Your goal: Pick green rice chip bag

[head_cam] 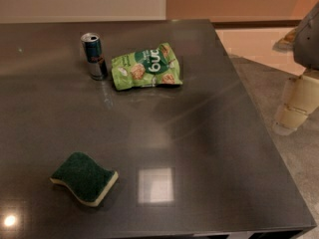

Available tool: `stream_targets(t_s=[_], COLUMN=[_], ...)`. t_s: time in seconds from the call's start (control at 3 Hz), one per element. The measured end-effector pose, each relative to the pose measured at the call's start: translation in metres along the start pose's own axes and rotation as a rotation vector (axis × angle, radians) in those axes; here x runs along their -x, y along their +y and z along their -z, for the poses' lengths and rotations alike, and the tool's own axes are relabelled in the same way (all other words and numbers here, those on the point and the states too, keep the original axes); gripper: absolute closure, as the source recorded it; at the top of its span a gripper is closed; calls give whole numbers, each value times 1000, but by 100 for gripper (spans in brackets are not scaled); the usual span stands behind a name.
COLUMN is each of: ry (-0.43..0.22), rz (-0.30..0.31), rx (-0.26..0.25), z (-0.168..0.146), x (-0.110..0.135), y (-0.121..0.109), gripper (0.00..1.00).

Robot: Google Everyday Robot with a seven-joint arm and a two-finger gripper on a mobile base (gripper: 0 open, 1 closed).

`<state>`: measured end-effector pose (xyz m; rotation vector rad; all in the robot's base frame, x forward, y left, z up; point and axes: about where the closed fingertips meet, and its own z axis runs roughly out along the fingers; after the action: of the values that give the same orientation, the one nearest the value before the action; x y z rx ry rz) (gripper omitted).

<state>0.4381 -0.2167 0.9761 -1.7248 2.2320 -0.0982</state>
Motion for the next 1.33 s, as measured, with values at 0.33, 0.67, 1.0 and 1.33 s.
stream_targets(t_s=[0.33,0.67,1.0,1.33], ry=[0,-7,-16,-28], rz=[0,34,78,129], rx=[0,10,31,36], z=[0,0,-7,-15], x=[0,4,15,37], y=[0,-11,-36,-62], gripper=[0,0,0,0])
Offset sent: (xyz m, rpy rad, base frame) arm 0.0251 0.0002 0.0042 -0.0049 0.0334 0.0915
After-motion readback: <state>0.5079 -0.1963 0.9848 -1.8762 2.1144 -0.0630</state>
